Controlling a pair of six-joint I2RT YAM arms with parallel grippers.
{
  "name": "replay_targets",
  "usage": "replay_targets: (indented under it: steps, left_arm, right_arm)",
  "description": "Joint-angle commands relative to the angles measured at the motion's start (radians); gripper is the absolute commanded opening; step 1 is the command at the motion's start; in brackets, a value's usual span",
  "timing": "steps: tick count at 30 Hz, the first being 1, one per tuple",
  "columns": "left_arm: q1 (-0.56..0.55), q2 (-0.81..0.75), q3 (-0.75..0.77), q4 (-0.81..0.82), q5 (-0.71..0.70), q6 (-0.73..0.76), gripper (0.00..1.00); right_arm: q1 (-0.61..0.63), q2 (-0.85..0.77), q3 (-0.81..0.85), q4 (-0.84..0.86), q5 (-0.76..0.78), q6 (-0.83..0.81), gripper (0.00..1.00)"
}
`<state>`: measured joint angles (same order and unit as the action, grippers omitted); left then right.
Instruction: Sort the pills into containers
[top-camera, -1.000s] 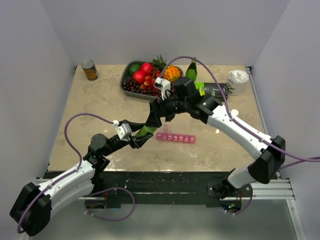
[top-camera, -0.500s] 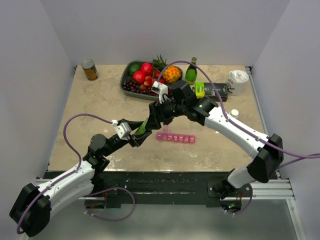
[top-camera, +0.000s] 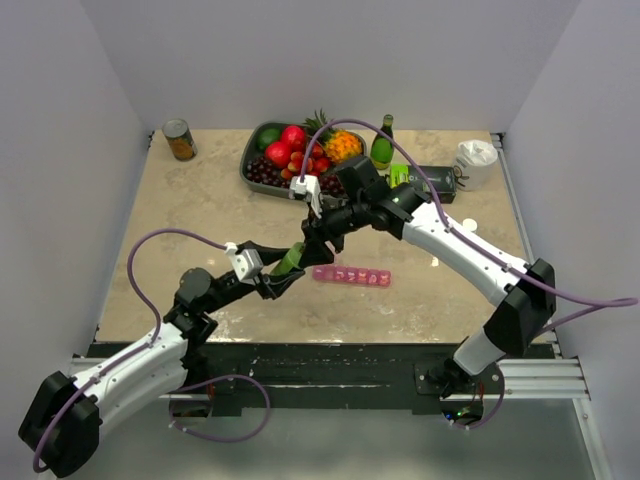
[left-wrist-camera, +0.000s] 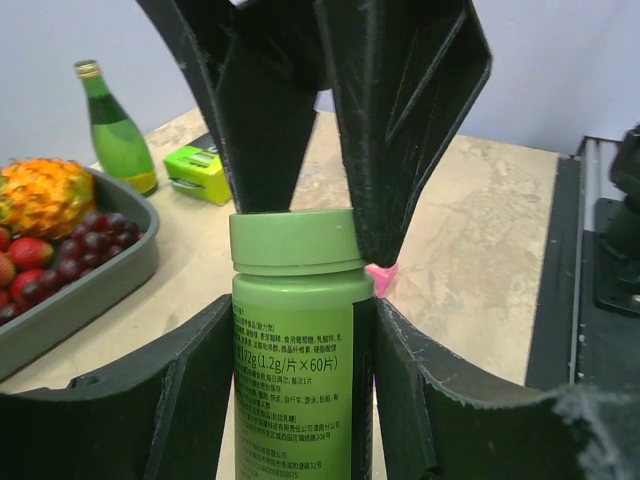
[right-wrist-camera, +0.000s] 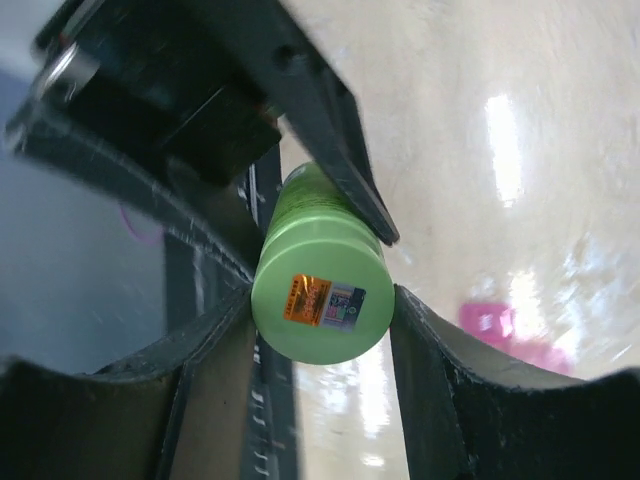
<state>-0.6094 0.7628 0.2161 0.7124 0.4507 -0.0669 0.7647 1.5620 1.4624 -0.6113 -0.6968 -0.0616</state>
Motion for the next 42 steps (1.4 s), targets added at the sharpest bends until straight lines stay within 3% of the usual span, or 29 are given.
replay_targets:
  steps: [1,5,11,17,22,33,34,38,39,42]
  left_arm:
    - [-0.007,-0.01,0.052,0.082,0.178,-0.02,0.0]
    - [-0.007,0.006,0.052,0.128,0.293,-0.065,0.0]
    - [-0.007,0.072,0.068,0.188,0.428,-0.145,0.0]
    - [-0.004,0.108,0.108,0.148,0.587,-0.2,0.0]
    - [-0.004,0.136,0.131,0.122,0.663,-0.224,0.0]
    - [0.03,0.047,0.137,0.032,0.511,-0.146,0.0]
    - [0.031,0.037,0.138,0.007,0.485,-0.13,0.0]
    - [0.03,0.003,0.126,-0.021,0.412,-0.099,0.0]
    - [0.031,-0.003,0.123,-0.025,0.395,-0.093,0.0]
    - [0.03,-0.025,0.118,-0.062,0.342,-0.065,0.0]
  right_arm:
    - [0.033,0.026,0.14,-0.326,-0.314,-0.691,0.05]
    - [0.045,0.036,0.194,-0.453,-0.339,-1.039,0.05]
    - [0.105,0.075,0.312,-0.59,-0.213,-1.259,0.07]
    - [0.192,0.029,0.331,-0.608,-0.08,-1.299,0.06]
    - [0.232,-0.006,0.351,-0.628,-0.053,-1.299,0.06]
    - [0.24,-0.052,0.256,-0.591,-0.012,-1.256,0.07]
    - [0.24,-0.054,0.25,-0.581,-0.013,-1.244,0.09]
    - [0.239,-0.065,0.208,-0.512,-0.007,-1.134,0.39]
    - [0.239,-0.071,0.201,-0.478,-0.001,-1.076,0.51]
    - [0.237,-0.074,0.182,-0.389,0.035,-0.932,0.7]
